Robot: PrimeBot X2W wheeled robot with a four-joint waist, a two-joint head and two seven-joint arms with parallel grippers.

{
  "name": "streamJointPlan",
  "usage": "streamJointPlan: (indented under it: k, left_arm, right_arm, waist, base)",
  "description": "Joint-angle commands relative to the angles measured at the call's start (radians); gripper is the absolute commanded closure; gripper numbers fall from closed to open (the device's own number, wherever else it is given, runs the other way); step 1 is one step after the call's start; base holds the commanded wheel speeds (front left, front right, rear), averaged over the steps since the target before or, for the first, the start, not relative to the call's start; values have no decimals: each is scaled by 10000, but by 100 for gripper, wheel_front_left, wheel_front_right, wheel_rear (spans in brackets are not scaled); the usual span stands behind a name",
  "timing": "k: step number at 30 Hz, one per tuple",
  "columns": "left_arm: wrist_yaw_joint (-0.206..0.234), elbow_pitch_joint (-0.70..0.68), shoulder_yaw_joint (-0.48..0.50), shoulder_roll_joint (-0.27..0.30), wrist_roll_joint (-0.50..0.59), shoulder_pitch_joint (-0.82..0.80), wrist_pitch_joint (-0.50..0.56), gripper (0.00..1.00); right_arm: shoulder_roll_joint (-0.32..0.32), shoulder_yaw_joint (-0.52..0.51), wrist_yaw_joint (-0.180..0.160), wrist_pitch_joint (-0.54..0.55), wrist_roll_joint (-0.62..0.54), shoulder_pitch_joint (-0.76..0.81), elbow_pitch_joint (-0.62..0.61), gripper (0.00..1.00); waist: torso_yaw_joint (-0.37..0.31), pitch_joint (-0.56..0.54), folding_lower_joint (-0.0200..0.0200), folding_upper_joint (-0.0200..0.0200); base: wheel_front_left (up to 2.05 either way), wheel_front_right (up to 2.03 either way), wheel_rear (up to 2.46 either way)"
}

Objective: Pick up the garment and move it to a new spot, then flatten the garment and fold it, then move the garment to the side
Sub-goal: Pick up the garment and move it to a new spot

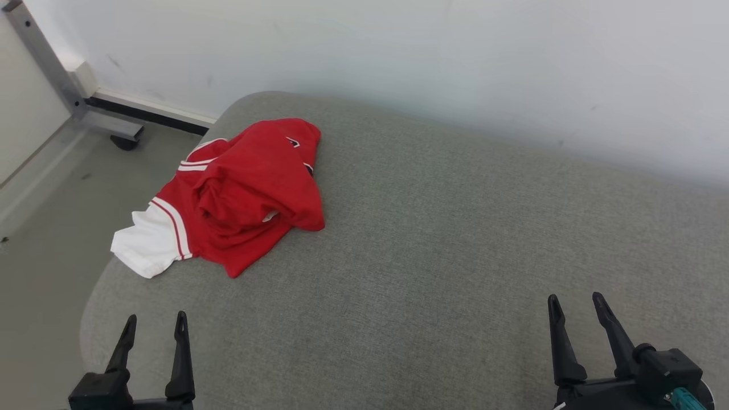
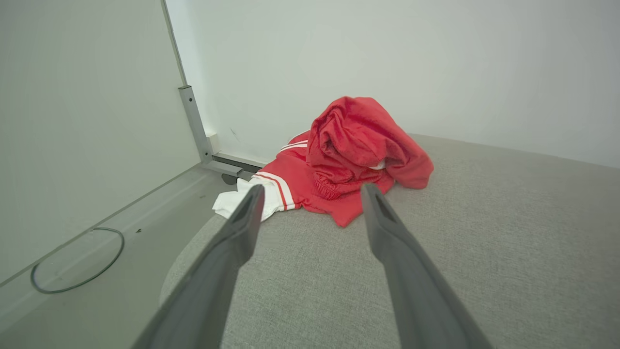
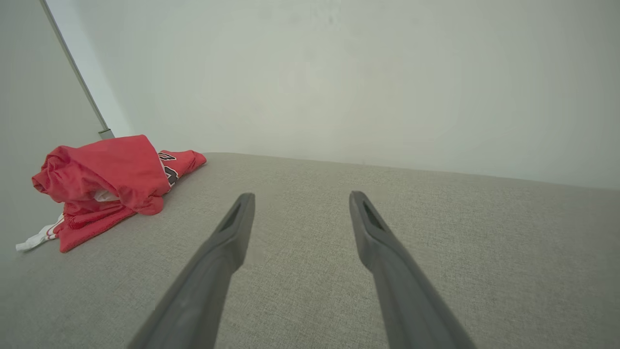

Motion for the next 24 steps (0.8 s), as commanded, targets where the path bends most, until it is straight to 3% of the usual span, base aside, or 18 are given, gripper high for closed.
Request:
streamJointPlan:
  k: [1, 13, 24]
  left_arm:
    - [100, -97, 8, -65, -80, 42, 3, 0]
    - [347, -222, 105, 49, -105, 130, -54, 0]
    - [501, -56, 592, 205, -367, -519, -391, 0]
  right_arm:
    - [-23, 12, -21, 10, -63, -54, -18, 0]
    - [-22, 137, -21, 27, -6, -172, 96, 0]
    - [-23, 166, -21, -21, -118, -374, 146, 0]
  waist:
    - [384, 95, 0, 0]
    - [809, 101, 0, 0]
    - [-107, 426, 0, 0]
  base:
    - [0, 0, 0]
    - [0, 0, 0]
    - [0, 0, 0]
